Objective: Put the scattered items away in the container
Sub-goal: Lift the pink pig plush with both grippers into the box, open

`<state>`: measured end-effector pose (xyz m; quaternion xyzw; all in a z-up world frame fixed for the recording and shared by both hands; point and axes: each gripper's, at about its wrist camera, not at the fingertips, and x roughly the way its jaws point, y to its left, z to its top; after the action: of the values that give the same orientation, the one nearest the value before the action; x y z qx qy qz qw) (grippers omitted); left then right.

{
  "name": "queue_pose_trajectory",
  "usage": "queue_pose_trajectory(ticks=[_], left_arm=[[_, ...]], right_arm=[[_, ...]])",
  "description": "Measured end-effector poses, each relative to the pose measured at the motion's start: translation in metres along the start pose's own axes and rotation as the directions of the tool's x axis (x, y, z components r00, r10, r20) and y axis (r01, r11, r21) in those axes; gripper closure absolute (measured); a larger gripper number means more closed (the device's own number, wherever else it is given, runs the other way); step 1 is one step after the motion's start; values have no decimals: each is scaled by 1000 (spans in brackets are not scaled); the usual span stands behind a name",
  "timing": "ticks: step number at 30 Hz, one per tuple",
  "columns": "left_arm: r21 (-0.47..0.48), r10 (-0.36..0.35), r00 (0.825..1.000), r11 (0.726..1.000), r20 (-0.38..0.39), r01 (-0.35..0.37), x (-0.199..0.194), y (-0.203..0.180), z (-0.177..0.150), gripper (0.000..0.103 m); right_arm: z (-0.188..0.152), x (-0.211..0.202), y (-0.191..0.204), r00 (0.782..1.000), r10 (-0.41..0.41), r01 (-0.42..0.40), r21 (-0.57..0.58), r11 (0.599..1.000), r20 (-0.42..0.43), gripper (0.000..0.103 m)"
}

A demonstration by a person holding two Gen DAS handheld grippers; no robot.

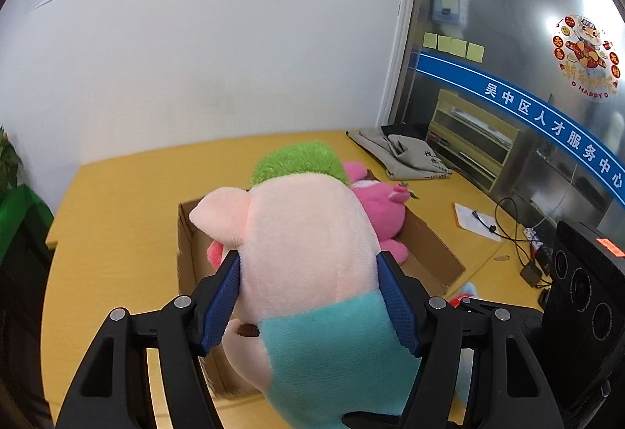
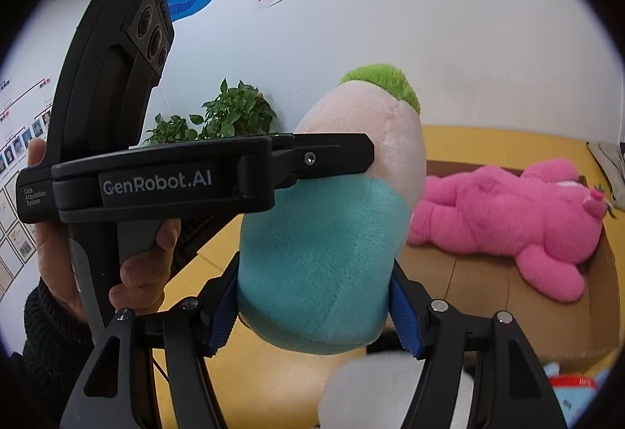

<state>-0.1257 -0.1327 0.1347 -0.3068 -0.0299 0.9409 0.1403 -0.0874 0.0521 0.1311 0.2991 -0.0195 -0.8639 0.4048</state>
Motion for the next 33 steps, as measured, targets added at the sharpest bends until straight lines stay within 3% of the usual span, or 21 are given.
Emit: queue_pose_trajectory(ticks=[4, 9, 14, 16, 18, 19, 20, 22, 26, 29, 31, 33], left_arm=[[-24, 16, 999, 1000, -44, -17, 37, 25, 16, 30], [-104, 25, 986, 994, -167, -43, 115, 67, 4, 31], [-174, 1, 955, 983, -297, -55, 169, 98, -42, 30], [-194, -16, 952, 980, -306, -46, 175, 105, -53, 30], [-187, -15, 953, 981, -303, -44, 172, 103, -57, 28], [-176, -5, 950, 983, -312, -53, 173, 101, -59, 26], [-162, 9, 948, 985, -319, -63, 174, 96, -59, 25], [-123, 46, 945, 988, -324, -91, 172, 85, -57, 23], [-129, 91, 951, 983, -296, -134, 143, 74, -51, 24], [-131, 119, 973, 980, -197, -146, 93, 50, -46, 24], [-139, 144, 982, 977, -123, -161, 58, 26, -47, 14], [-148, 170, 983, 973, -67, -178, 28, -4, -53, 8]], right_arm=[[23, 36, -19, 1000, 20, -19, 38, 999, -18, 37], [31, 117, -56, 990, 36, -12, 170, 985, -136, 37], [6, 183, -84, 954, 71, 22, 303, 953, -292, 37], [-4, 201, -90, 929, 86, 47, 347, 937, -359, 37], [-7, 207, -89, 918, 68, 70, 328, 942, -392, 35], [-7, 207, -87, 914, 57, 79, 314, 946, -402, 29], [-8, 208, -85, 908, 39, 96, 299, 949, -416, 23], [-9, 203, -82, 905, 9, 120, 275, 954, -426, 21], [-5, 154, -75, 932, -93, 168, 190, 967, -352, 19], [-6, 99, -83, 953, -146, 191, 154, 969, -265, 17], [-6, 58, -90, 962, -192, 223, 157, 962, -192, 14], [-6, 20, -94, 956, -263, 281, 155, 947, -127, 11]])
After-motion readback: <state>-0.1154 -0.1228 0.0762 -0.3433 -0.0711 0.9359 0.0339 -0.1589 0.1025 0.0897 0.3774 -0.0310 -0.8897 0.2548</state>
